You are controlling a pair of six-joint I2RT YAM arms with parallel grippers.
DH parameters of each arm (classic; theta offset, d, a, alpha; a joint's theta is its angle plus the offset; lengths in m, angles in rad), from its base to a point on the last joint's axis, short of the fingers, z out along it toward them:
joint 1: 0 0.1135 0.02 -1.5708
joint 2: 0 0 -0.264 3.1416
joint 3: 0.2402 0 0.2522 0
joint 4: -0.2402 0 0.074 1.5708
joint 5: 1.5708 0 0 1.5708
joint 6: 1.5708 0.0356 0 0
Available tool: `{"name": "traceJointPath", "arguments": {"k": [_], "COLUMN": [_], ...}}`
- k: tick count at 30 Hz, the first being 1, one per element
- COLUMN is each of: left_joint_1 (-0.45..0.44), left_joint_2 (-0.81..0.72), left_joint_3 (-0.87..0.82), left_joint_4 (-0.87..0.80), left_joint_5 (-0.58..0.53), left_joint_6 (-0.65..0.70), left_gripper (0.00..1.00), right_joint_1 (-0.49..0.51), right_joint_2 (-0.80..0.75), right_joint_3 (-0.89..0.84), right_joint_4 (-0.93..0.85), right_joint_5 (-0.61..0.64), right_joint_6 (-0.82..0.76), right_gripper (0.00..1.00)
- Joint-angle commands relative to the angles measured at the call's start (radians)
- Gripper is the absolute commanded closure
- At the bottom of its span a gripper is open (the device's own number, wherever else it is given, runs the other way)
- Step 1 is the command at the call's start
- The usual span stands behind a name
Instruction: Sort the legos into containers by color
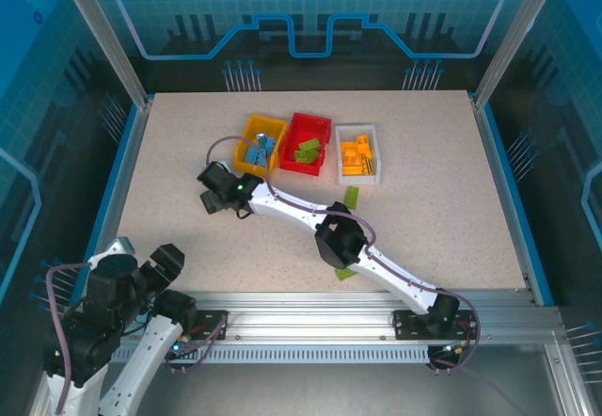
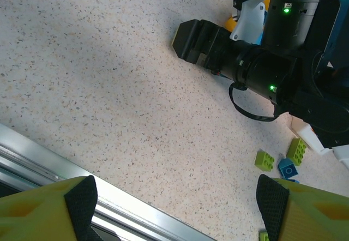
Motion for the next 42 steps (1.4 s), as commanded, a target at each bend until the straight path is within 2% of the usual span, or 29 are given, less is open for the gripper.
{"name": "traceJointPath", "arguments": {"k": [1,8,14,19,23,26,29,32,35,38,40,42], "left_joint_1": [0.006,0.006,0.006,0.007,0.006,0.007,0.005,-0.005,-0.093,-0.280,-0.420,-0.519], "left_joint_2": [-0.003,-0.003,-0.003,0.001,0.029,0.067,0.129,0.236,0.347,0.476,0.579,0.681], "left_joint_3": [-0.015,-0.035,-0.047,-0.086,-0.143,-0.188,-0.216,-0.216,-0.205,-0.182,-0.159,-0.130], "left_joint_4": [-0.009,-0.003,0.006,0.056,0.155,0.272,0.424,0.565,0.666,0.747,0.805,0.846], "left_joint_5": [0.027,0.033,0.045,0.102,0.209,0.304,0.384,0.436,0.393,0.261,0.174,0.115], "left_joint_6": [-0.008,-0.012,-0.010,-0.002,0.003,-0.011,-0.050,-0.066,-0.059,-0.053,-0.047,-0.035], "left_gripper": [0.19,0.20,0.21,0.21,0.21,0.23,0.26,0.27,0.27,0.26,0.25,0.25], "right_joint_1": [0.010,0.011,0.026,0.039,0.036,0.023,-0.021,-0.108,-0.228,-0.354,-0.424,-0.477], "right_joint_2": [0.070,0.061,-0.079,-0.316,-0.508,-0.704,-0.907,-1.085,-1.212,-1.265,-1.256,-1.231], "right_joint_3": [0.039,0.037,-0.071,-0.332,-0.542,-0.765,-1.013,-1.224,-1.376,-1.436,-1.435,-1.428], "right_joint_4": [0.001,-0.015,0.018,0.153,0.222,0.283,0.328,0.324,0.295,0.240,0.199,0.181], "right_joint_5": [-0.021,0.001,0.058,0.107,0.138,0.172,0.186,0.182,0.146,0.092,0.069,0.040], "right_joint_6": [0.029,0.037,0.000,-0.038,-0.039,-0.030,0.005,0.042,0.072,0.091,0.095,0.099], "right_gripper": [0.23,0.45,0.59,0.65,0.66,0.66,0.66,0.66,0.66,0.65,0.65,0.65]}}
